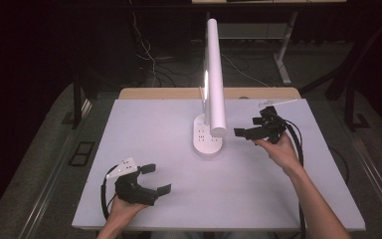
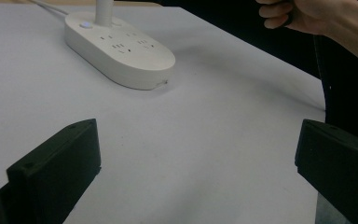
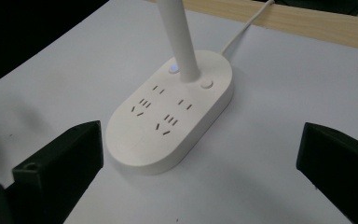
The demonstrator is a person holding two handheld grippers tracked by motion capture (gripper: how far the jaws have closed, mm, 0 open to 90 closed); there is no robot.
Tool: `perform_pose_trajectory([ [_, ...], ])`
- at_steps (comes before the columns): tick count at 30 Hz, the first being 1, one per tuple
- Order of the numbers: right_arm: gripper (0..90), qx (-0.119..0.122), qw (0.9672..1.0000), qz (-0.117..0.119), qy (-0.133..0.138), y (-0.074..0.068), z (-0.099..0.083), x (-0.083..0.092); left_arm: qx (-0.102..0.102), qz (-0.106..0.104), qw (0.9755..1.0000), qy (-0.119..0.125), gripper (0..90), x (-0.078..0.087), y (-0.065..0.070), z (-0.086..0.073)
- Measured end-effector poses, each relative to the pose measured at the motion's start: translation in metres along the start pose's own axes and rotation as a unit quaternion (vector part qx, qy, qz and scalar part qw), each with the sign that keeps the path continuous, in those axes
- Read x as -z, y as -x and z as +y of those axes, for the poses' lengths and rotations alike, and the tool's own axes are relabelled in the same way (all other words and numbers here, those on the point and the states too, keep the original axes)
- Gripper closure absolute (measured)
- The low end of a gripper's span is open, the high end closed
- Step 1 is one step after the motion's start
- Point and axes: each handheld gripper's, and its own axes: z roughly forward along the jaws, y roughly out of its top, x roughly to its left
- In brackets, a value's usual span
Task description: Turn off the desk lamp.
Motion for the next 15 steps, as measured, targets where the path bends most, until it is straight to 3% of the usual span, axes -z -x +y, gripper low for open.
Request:
perform_pose_trajectory([
  [15, 0.6, 0.005, 0.9996, 0.017, 0.02, -0.018, -0.04, 0.037, 0.001, 0.001, 1.0, 0.002, 0.0, 0.0, 0.0, 0.0],
])
